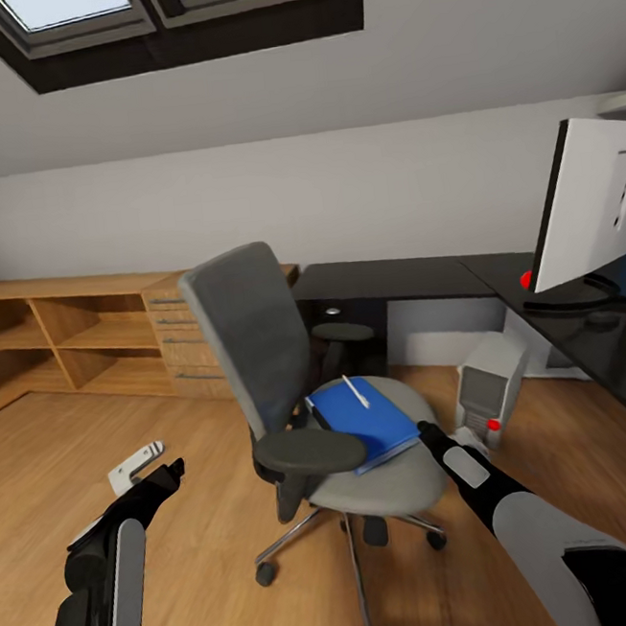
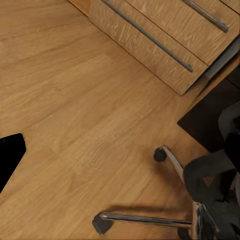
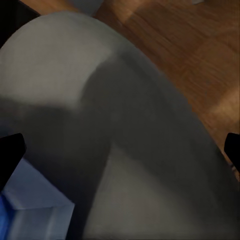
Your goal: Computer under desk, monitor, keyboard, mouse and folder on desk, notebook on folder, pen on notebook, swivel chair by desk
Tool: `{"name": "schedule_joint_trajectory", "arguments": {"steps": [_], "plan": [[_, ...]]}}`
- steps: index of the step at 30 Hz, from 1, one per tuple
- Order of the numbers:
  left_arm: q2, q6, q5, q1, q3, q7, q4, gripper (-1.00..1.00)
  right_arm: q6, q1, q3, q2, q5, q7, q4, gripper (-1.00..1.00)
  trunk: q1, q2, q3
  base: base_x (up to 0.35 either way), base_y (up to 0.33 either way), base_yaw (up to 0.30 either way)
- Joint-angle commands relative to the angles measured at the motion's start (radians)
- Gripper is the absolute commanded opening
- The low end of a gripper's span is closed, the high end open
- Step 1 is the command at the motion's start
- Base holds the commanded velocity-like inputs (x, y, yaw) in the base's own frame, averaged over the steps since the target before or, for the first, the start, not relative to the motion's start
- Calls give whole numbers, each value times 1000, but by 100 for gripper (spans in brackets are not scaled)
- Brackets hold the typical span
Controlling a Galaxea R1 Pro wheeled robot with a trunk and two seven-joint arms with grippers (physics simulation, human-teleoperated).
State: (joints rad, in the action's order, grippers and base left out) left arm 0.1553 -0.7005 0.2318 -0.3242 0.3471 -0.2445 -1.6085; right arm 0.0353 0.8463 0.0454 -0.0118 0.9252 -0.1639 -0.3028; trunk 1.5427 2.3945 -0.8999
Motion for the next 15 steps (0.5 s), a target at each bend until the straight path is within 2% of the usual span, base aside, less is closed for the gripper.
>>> {"name": "schedule_joint_trajectory", "arguments": {"steps": [1,10,15], "plan": [[1,-4,10,-1,1,-7,-1,100,3,0,1,-2,14,2,-3,100,0,0,-1,0,0,115],[3,-4,10,-1,0,-8,0,100,3,0,1,1,13,2,-9,100,0,0,-1,0,0,25],[3,-4,11,-1,-1,-8,2,100,3,0,1,0,14,3,-8,100,0,0,-1,0,0,255]]}}
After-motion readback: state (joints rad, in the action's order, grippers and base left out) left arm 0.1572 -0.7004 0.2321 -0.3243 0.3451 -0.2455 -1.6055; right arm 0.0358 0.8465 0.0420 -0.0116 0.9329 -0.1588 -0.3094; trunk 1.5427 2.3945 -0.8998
